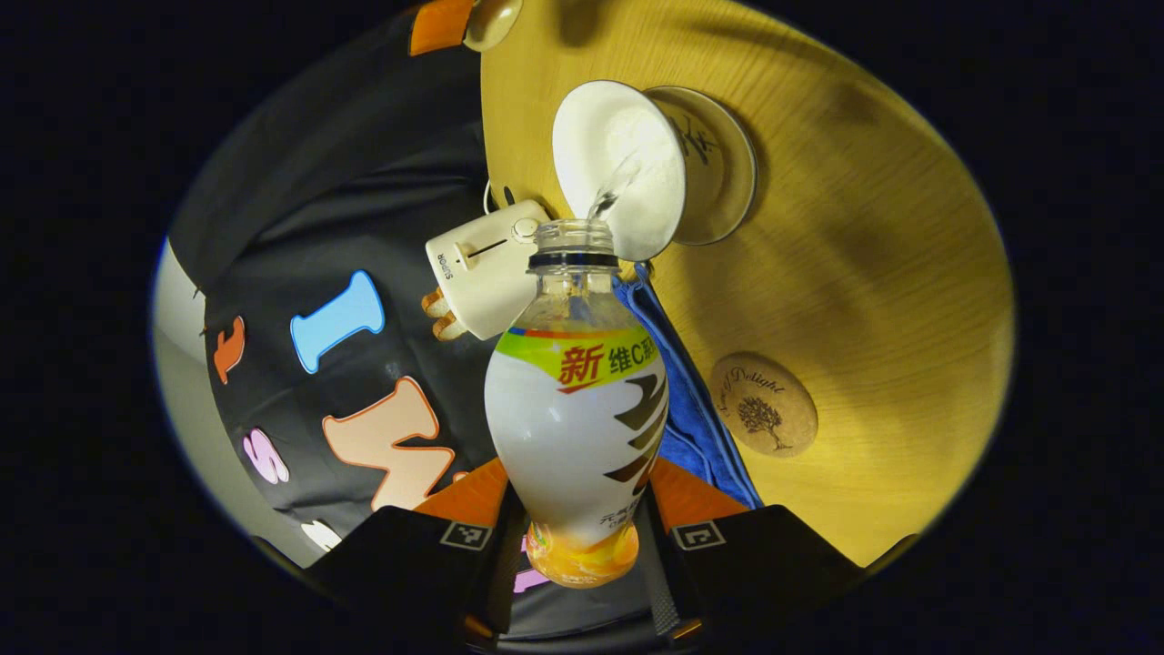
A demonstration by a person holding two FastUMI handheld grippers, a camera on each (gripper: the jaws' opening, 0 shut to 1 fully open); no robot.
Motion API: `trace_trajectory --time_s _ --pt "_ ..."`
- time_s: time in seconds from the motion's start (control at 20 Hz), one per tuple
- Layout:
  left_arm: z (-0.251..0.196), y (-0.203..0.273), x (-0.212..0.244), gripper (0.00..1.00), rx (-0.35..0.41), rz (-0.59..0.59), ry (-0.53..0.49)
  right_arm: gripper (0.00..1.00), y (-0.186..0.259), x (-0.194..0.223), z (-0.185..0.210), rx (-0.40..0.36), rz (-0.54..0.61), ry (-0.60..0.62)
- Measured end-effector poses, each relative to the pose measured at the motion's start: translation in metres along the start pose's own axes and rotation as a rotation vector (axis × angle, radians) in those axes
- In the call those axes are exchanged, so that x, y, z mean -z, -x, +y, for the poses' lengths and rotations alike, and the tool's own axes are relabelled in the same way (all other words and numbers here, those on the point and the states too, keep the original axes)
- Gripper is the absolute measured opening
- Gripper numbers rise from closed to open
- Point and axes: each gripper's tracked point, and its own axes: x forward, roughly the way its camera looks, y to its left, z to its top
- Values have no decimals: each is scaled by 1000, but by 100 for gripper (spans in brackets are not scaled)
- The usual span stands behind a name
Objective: Open the teacup lid with one hand, grasp the water bottle and pour water into the teacup with the other hand; after pouring, place the water bottle on the coaster and then close the teacup lid.
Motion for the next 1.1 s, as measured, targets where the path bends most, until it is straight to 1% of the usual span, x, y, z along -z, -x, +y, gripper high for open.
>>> trace_trajectory --time_s 0.3,0.65,0.95,1.1 --pt "16 2 5 57 -6 12 -90 34 -1 0 0 0 -1 0" --pt "36 3 16 56 11 30 -173 34 0 0 0 0 -1 0" --pt "41 7 15 57 8 35 -197 34 0 0 0 -1 -1 0" --pt "39 5 13 57 12 32 -193 34 0 0 0 0 0 0"
